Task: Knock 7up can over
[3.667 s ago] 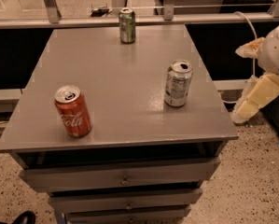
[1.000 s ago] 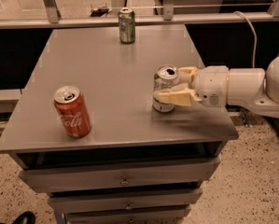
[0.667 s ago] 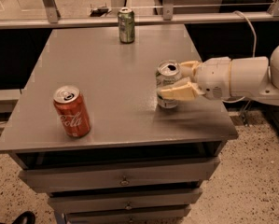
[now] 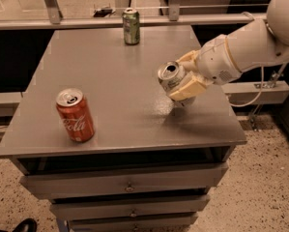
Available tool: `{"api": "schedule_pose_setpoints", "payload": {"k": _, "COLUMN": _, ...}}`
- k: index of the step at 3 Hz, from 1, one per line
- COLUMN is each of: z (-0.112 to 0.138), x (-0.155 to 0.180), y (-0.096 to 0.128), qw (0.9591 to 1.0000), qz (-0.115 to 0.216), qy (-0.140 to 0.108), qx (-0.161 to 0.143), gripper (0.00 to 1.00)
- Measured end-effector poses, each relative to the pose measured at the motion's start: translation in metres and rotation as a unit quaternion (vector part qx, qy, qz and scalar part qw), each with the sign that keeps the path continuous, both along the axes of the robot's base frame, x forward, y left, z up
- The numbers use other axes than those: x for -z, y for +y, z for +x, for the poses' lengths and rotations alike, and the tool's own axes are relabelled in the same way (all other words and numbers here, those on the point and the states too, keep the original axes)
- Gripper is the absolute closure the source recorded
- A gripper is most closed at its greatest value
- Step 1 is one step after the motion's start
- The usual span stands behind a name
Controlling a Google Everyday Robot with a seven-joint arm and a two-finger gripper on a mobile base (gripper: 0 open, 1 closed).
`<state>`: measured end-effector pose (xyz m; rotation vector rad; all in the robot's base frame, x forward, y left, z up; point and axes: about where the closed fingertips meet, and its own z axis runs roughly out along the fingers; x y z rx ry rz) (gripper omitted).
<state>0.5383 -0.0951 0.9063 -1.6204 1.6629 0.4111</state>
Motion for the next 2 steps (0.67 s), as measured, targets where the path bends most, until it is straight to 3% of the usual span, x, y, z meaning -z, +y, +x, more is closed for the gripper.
{"api": "schedule_pose_setpoints", "payload": {"k": 1, "z": -0.022, "x": 0.023, "y": 0.015, "qw": 0.9825, "qz": -0.153, "qy": -0.013, "qx": -0.105, "gripper": 1.0}}
{"api": "schedule_pose_setpoints", "payload": {"k": 2, "z": -0.042, "x": 0.044, "y": 0.032, "qw": 0.9548, "qz": -0.237, "qy": -0.02, "qx": -0.179, "gripper": 0.97}}
